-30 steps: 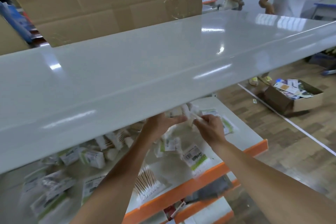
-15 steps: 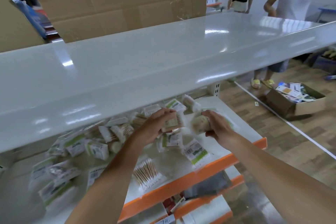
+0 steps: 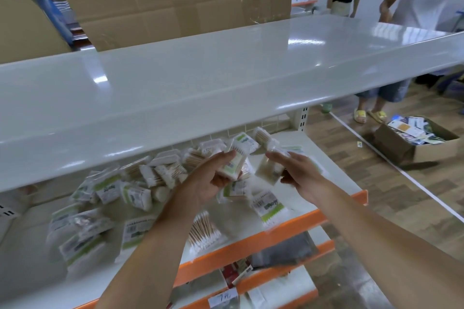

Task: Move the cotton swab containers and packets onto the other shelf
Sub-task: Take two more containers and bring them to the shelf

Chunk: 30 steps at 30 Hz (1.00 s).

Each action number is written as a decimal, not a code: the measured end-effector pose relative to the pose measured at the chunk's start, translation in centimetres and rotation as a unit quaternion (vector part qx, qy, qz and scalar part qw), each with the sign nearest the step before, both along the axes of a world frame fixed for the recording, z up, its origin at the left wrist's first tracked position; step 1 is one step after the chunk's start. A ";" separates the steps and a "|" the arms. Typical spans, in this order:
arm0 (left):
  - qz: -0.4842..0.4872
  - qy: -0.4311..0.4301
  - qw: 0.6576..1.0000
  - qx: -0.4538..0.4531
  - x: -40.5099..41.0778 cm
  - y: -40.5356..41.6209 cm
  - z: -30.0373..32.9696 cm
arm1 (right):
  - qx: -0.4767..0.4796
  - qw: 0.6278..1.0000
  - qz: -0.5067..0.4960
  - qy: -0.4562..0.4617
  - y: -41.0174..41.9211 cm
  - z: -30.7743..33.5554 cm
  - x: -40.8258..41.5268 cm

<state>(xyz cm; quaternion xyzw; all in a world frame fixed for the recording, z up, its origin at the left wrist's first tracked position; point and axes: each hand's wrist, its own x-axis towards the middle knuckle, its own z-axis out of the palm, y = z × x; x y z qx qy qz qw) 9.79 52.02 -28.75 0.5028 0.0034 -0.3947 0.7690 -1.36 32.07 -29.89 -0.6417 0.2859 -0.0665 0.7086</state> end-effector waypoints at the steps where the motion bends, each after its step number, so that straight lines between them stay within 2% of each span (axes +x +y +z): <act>1: -0.017 -0.015 1.000 -0.003 -0.3 0.1 -0.1 | 0.027 1.000 0.010 -0.004 0.2 0.1 0.0; 5: -0.036 -0.037 0.999 -0.005 -1.6 0.6 -0.4 | 0.143 0.988 0.059 -0.015 1.1 0.6 -0.2; 13: 0.027 -0.010 0.999 0.017 -5.1 3.1 -1.1 | 0.177 0.974 0.137 0.030 2.2 1.0 -0.4; 20: 0.107 -0.057 0.990 0.070 -8.5 7.4 -0.8 | 0.058 0.965 0.257 0.017 4.5 1.6 0.0; 25: 0.155 -0.092 0.977 0.117 -11.1 11.4 -0.6 | 0.001 0.960 0.281 0.011 8.5 1.7 0.5; 30: 0.242 -0.080 0.956 0.146 -13.0 15.8 0.0 | -0.031 0.951 0.307 -0.011 13.3 1.5 1.4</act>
